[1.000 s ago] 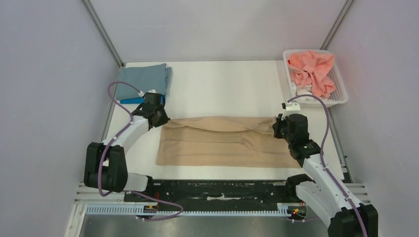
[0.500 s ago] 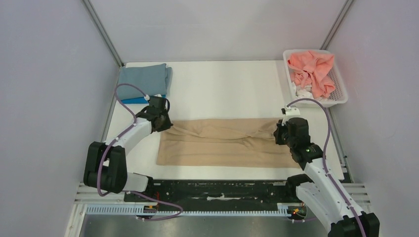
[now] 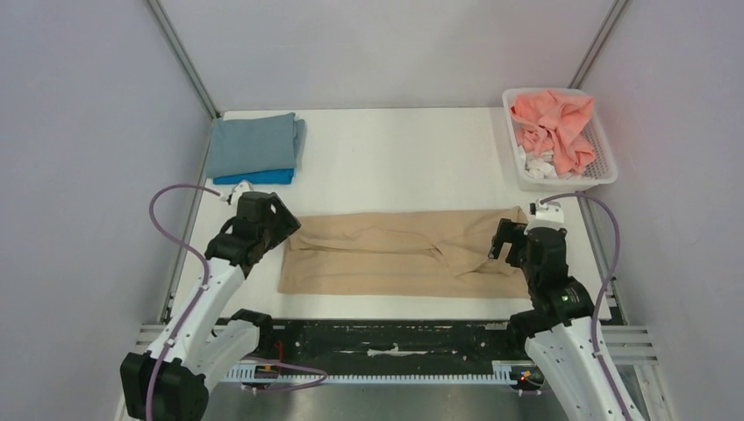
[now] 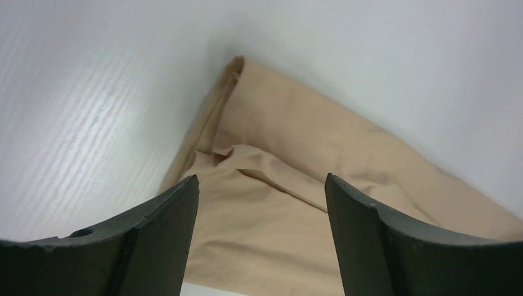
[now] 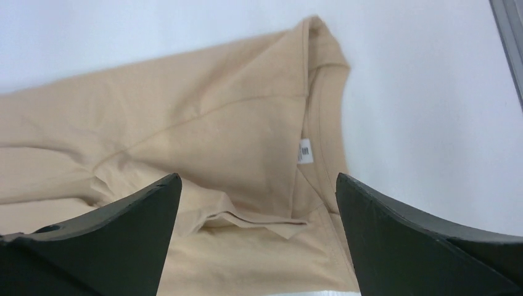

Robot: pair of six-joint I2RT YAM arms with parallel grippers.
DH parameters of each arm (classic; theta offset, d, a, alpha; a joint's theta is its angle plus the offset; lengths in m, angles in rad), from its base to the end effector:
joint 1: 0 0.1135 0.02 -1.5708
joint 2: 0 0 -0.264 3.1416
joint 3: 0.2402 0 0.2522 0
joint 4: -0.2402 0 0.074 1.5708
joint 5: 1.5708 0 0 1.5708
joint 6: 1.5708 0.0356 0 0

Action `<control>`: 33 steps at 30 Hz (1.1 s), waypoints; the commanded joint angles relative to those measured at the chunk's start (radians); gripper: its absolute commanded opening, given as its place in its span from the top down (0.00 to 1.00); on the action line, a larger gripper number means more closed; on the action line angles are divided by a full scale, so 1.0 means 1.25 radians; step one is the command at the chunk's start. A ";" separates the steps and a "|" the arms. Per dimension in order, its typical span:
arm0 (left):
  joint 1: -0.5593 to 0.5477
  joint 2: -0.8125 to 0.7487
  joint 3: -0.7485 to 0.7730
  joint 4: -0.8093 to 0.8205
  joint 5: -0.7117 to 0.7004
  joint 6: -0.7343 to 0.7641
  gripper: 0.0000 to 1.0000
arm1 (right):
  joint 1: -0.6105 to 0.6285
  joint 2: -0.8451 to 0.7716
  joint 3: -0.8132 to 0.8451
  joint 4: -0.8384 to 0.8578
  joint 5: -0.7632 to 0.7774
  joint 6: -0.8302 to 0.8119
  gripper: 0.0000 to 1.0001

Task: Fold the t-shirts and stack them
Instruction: Fold the other side of the tshirt into a rectangle, then rotate the tshirt 90 degrees

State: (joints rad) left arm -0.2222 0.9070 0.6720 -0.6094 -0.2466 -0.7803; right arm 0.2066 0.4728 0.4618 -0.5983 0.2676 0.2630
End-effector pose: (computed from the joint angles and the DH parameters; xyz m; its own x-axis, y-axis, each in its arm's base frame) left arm 0.1791 -0.0315 0.2416 -0.5573 -0.5735 -0.6004 -0.4735 0.8136 -0.3375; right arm 0.1188 0.0153 0.2290 -0.5371 0.1436 -0.8312 0.1595 0.9849 0.0671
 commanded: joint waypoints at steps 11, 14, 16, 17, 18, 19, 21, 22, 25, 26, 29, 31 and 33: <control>-0.139 0.486 0.208 0.133 0.207 0.070 0.18 | 0.001 0.251 -0.041 0.387 -0.358 -0.002 0.02; -0.138 0.519 0.171 0.123 0.173 0.062 0.17 | 0.001 0.341 -0.056 0.380 -0.339 0.001 0.02; -0.138 0.506 0.131 0.116 0.144 0.049 0.17 | 0.000 0.371 -0.086 0.372 -0.308 0.023 0.02; -0.138 0.494 0.110 0.117 0.137 0.041 0.17 | 0.002 0.383 -0.107 0.376 -0.296 0.043 0.02; -0.138 0.483 0.089 0.116 0.137 0.036 0.16 | 0.002 0.395 -0.122 0.383 -0.284 0.058 0.02; -0.138 0.470 0.072 0.113 0.136 0.034 0.16 | 0.001 0.409 -0.138 0.387 -0.267 0.072 0.02; -0.139 0.443 0.043 0.097 0.118 0.028 0.16 | 0.001 0.439 -0.150 0.389 -0.229 0.086 0.02; -0.138 0.432 0.038 0.083 0.111 0.025 0.16 | 0.001 0.455 -0.149 0.381 -0.219 0.097 0.02; -0.140 0.412 0.028 0.073 0.111 0.023 0.16 | 0.000 0.482 -0.157 0.381 -0.168 0.119 0.02; -0.141 0.409 0.029 0.074 0.121 0.021 0.16 | 0.000 0.489 -0.163 0.393 -0.173 0.127 0.02; -0.166 0.397 0.020 0.072 0.139 0.004 0.16 | -0.001 0.521 -0.161 0.461 -0.262 0.140 0.02; -0.228 0.352 -0.014 0.075 0.150 -0.038 0.16 | -0.003 0.620 -0.093 0.537 -0.293 0.151 0.02; -0.265 0.328 -0.038 0.081 0.166 -0.068 0.16 | -0.005 0.706 0.000 0.561 -0.302 0.145 0.02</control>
State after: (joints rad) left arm -0.4644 1.3769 0.6945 -0.4477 -0.0673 -0.7704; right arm 0.2073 1.1622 0.3492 0.0933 -0.0566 0.4080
